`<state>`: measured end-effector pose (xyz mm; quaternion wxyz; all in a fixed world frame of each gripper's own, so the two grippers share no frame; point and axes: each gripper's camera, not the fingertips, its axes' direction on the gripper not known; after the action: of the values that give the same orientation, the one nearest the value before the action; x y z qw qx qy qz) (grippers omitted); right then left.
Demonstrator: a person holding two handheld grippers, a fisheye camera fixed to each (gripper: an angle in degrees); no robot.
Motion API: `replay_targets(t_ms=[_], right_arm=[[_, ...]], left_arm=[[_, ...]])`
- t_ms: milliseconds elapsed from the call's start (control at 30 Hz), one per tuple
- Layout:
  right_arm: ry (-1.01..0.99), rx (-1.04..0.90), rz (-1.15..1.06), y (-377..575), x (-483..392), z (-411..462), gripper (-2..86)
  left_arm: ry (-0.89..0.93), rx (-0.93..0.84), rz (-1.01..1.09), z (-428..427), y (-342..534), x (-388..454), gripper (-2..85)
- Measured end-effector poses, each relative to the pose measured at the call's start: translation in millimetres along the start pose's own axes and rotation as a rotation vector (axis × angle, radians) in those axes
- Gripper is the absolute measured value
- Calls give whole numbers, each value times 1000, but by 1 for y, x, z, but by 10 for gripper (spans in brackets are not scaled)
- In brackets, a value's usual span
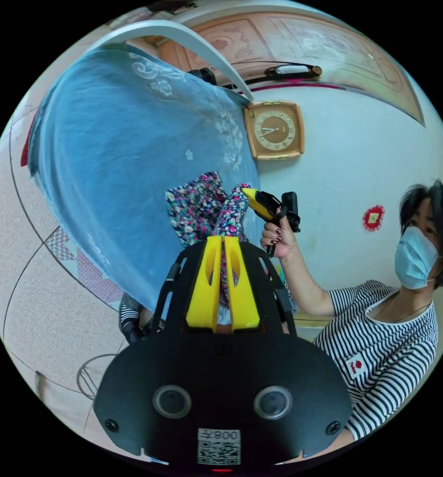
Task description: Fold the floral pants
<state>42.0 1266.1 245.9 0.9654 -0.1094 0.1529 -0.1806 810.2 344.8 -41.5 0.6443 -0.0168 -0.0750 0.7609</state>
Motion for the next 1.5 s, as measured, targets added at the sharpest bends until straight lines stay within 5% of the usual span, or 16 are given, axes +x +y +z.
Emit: replay_targets(t_ms=[433, 633, 933, 1200, 1500], right_arm=[[-33, 4, 15, -67, -66, 25, 16], [-20, 15, -9, -82, -92, 27, 9], [241, -120, -201, -95, -124, 67, 2], [184, -125, -195, -105, -111, 73, 2], [18, -17, -116, -15, -68, 18, 20]], left_arm=[[17, 331, -36, -93, -18, -12, 1], [-101, 115, 43, -69, -46, 1, 1], [-198, 167, -37, -85, -72, -27, 1], [-307, 113, -21, -91, -78, -23, 4], [-103, 64, -81, -82, -34, -23, 57]])
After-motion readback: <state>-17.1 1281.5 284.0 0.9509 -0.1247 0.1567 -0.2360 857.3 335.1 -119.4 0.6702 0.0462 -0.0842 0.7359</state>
